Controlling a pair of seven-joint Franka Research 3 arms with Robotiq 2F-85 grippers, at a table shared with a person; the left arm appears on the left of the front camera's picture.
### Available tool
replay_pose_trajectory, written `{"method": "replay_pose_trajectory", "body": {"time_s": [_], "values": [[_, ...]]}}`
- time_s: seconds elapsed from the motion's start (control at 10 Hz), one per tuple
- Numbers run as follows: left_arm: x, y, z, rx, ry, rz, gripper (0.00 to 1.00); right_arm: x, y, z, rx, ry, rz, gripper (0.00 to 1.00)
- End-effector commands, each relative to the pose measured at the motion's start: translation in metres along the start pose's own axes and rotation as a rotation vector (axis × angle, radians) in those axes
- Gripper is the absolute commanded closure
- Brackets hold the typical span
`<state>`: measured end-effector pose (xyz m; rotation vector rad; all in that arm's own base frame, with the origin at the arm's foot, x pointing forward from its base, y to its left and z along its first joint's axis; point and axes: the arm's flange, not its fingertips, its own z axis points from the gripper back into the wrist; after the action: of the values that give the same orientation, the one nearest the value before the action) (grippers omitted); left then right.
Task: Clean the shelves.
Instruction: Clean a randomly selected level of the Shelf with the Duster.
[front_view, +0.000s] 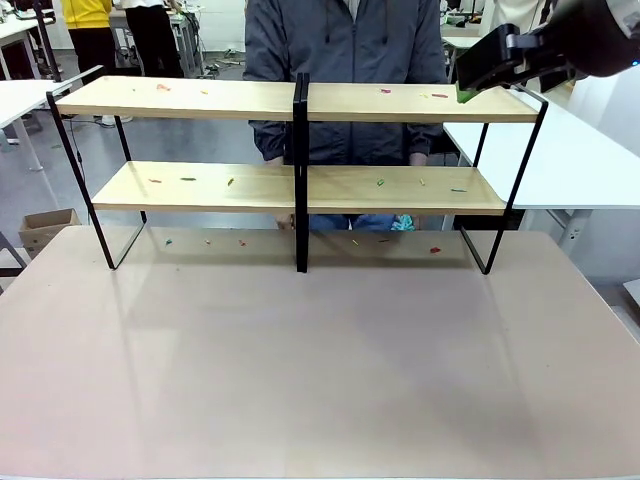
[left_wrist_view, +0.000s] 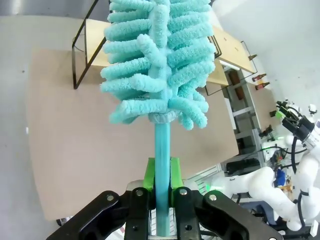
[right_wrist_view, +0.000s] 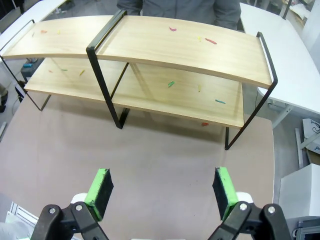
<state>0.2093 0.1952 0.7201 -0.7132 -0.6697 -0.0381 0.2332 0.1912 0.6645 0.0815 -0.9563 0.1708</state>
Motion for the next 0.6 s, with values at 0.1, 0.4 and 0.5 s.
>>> {"method": "replay_pose_trajectory", "body": {"time_s": [0.1,0.4,0.5], "values": [[0.001,0.000,0.002,-0.005,-0.017,-0.003,1.00,0.000,0.001,0.000,0.002,-0.002,0.000,0.00],[0.000,0.001,0.001,0.000,-0.003,0.001,0.87,0.000,0.001,0.000,0.002,-0.002,0.000,0.00],[-0.004,-0.014,-0.003,-0.037,0.024,-0.084,0.87,0.000,0.001,0.000,0.002,-0.002,0.000,0.00]]}}
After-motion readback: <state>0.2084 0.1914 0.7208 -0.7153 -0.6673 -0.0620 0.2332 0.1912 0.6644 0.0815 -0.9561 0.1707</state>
